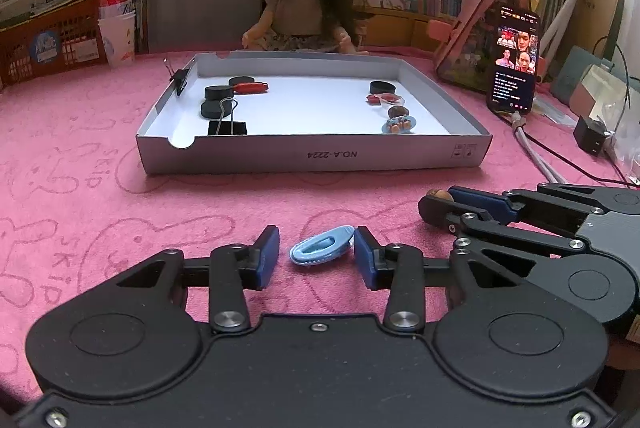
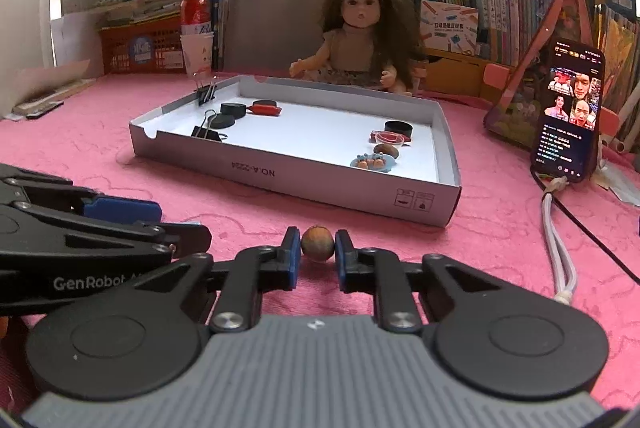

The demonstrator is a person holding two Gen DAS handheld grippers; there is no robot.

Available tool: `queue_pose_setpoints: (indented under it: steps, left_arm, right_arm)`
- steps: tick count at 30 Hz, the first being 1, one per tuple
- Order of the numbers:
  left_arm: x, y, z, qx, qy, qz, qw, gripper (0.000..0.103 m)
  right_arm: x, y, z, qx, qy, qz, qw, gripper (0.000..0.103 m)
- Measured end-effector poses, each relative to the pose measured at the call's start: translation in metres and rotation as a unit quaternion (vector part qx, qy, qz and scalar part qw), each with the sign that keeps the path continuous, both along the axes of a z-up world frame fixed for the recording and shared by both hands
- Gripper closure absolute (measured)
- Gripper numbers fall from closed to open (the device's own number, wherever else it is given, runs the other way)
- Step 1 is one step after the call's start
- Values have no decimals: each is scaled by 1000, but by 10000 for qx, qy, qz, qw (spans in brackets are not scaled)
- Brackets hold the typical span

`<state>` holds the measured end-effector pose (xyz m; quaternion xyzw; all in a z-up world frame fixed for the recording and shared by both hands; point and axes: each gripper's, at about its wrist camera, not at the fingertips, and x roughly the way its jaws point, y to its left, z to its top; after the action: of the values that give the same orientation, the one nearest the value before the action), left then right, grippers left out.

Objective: Organize rigid objects
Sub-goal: 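Grasp the blue hair clip with the left tool while the right tool grasps the walnut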

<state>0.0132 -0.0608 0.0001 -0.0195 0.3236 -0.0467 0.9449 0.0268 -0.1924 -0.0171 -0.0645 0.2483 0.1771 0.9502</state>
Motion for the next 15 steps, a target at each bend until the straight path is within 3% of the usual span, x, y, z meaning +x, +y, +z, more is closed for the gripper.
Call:
queue_pose_setpoints:
  steps: [15]
  left_arm:
    - [-13, 34, -1, 409, -35, 113, 9991, 61]
  right_arm:
    - [-3, 1, 1, 15, -28, 24, 10000, 80]
